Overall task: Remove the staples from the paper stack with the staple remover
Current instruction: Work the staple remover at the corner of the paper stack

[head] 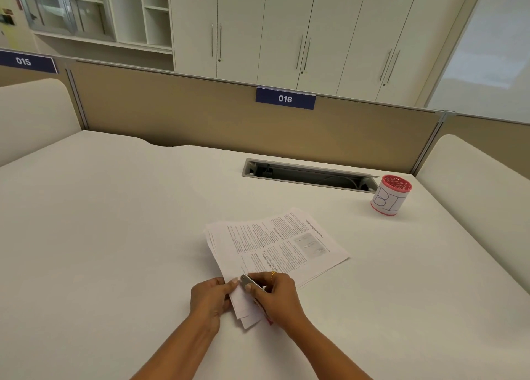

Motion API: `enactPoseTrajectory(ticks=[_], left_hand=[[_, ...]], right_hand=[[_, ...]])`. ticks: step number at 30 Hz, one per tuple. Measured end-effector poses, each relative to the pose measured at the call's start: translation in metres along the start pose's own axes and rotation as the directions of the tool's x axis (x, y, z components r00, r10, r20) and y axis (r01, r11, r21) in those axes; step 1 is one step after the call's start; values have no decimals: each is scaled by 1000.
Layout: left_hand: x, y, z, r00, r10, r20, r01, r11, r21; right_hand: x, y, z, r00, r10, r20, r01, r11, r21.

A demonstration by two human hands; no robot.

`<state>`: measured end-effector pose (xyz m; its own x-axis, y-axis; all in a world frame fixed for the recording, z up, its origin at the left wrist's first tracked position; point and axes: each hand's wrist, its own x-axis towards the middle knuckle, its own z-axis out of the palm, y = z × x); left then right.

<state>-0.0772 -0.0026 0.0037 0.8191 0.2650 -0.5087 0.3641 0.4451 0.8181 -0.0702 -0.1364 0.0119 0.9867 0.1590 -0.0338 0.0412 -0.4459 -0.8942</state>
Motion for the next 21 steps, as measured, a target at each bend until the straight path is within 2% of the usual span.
enactPoseTrajectory(ticks=[7,12,21], left_hand=[[-2,0,0,1000,25,-1,-25,999,23],[-2,-1,2,999,51,-18,-50,997,67],[-3,-4,1,995,95,-39,-91,991,97]], right_hand=[[1,4,-5,995,91,31,-94,989,115],[2,1,-9,996,85,39,-85,996,-11],[1,-5,-8,999,-26,26,32,967,-251]])
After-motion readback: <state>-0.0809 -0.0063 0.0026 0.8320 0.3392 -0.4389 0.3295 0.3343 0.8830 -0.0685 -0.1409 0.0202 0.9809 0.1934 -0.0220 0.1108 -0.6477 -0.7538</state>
